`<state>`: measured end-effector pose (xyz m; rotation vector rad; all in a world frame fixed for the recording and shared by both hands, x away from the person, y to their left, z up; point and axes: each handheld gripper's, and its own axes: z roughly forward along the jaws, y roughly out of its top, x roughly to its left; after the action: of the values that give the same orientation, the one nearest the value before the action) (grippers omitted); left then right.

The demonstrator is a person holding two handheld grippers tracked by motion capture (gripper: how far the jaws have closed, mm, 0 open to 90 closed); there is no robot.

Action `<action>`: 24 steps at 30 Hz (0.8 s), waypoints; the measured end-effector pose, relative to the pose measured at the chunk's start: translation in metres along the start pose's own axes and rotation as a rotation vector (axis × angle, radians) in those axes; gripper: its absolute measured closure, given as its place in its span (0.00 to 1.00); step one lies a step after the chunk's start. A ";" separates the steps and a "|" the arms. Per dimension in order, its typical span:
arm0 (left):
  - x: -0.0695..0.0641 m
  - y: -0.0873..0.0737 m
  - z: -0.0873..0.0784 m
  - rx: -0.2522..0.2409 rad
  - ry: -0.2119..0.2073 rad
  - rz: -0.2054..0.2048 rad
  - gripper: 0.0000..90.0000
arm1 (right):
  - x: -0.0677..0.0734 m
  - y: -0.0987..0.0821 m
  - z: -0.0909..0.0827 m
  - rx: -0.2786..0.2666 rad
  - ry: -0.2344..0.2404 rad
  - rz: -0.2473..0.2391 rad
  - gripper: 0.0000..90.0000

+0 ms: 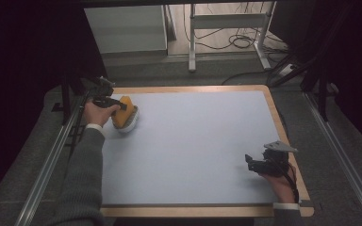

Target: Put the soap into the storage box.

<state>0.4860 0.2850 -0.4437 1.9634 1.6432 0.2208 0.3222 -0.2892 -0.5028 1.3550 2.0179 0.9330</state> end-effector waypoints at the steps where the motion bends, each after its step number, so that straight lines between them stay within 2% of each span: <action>1: 0.000 0.000 0.002 0.001 0.003 -0.001 0.68 | 0.001 0.000 0.000 0.002 0.001 -0.003 0.07; 5: -0.001 0.001 0.005 0.005 -0.006 -0.002 0.68 | 0.001 0.000 0.001 0.005 0.001 -0.006 0.07; 8: -0.001 0.001 0.011 0.012 0.009 -0.001 0.68 | 0.001 0.000 0.001 0.003 0.001 -0.005 0.07; 11: -0.001 0.000 0.013 0.017 0.005 -0.001 0.68 | 0.000 0.000 0.000 0.001 -0.004 -0.002 0.07; 13: 0.000 0.000 0.011 -0.007 0.003 -0.008 0.67 | 0.000 0.000 0.000 -0.002 -0.008 -0.003 0.07; 14: 0.001 0.000 0.009 -0.027 -0.005 -0.015 0.66 | 0.000 0.000 0.000 -0.002 -0.008 -0.003 0.07; 16: 0.000 0.001 0.007 -0.021 -0.007 -0.011 0.55 | 0.000 0.000 0.000 -0.001 -0.005 -0.006 0.07; 17: 0.000 0.001 0.006 -0.014 0.002 0.001 0.50 | 0.001 0.000 0.000 0.000 -0.006 -0.006 0.07; 22: 0.003 -0.002 0.004 -0.006 0.040 0.002 0.37 | 0.002 0.000 0.001 0.002 -0.003 -0.012 0.07; 24: 0.006 -0.005 -0.001 -0.049 0.080 0.020 0.34 | 0.002 0.000 0.001 0.004 -0.003 -0.013 0.07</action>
<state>0.4823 0.2916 -0.4468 1.9585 1.6530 0.3483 0.3222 -0.2871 -0.5037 1.3437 2.0252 0.9208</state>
